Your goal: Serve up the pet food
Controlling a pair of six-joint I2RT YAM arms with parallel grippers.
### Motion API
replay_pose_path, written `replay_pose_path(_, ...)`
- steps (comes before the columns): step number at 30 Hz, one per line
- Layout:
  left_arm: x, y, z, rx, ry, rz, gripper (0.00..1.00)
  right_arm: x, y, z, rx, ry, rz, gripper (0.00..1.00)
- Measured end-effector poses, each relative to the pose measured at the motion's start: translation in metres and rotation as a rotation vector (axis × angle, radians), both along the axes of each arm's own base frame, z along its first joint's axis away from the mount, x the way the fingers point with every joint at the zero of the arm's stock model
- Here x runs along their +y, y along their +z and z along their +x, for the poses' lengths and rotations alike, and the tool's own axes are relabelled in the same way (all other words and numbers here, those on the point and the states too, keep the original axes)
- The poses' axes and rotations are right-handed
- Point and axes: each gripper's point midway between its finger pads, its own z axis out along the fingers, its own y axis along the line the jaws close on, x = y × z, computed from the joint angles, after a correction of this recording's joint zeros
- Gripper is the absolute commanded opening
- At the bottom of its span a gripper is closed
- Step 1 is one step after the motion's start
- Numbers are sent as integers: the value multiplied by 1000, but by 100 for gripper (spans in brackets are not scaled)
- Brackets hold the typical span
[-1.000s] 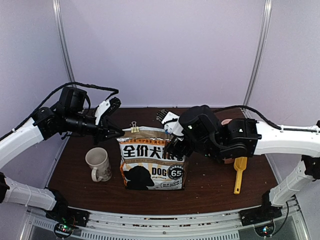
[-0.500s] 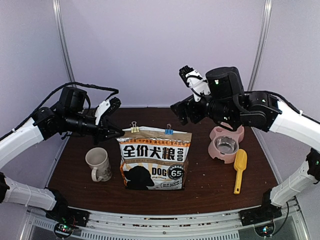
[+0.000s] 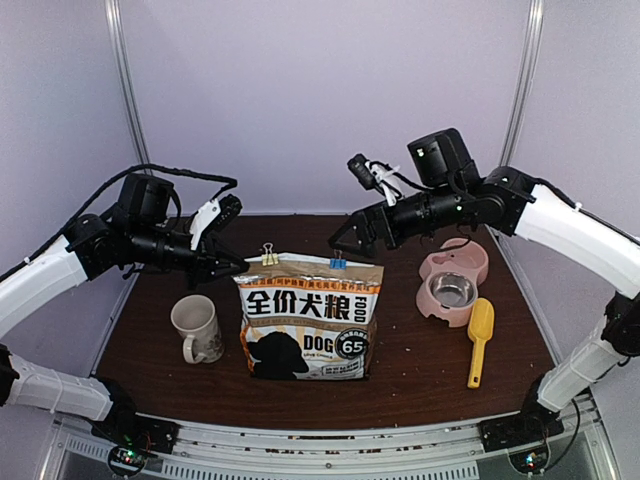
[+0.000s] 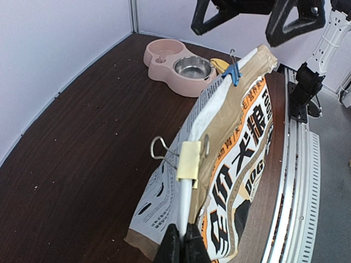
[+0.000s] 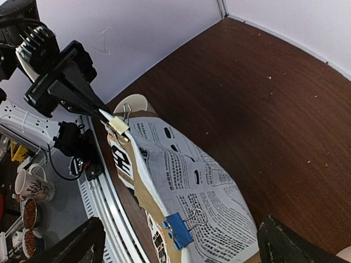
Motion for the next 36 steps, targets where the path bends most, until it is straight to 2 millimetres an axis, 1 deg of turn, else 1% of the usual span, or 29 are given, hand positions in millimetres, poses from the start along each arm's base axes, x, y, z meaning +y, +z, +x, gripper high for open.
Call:
replay_pose_path(5,0,0,0,0,1,0,0,12,-27,-6,104,80,-24,96)
replay_pose_path(7,0,0,0,0,0,0,0,13,-31,-6,126,94,-21,95)
replay_pose_path(10,0,0,0,0,0,0,0,12,-32,-5,147,108,-9,93)
replay_pose_path(14,0,0,0,0,0,0,0,11,-31,-4,175,128,13,85)
replay_pose_path(20,0,0,0,0,0,0,0,18,-31,-12,219,194,41,75)
replay_pose_path(22,0,0,0,0,0,0,0,19,-31,-14,228,207,46,70)
replay_pose_path(26,0,0,0,0,0,0,0,21,-29,-18,240,229,58,65)
replay_pose_path(29,0,0,0,0,0,0,0,22,-28,-19,243,236,63,57)
replay_pose_path(36,0,0,0,0,0,0,0,23,-25,-18,233,243,76,51)
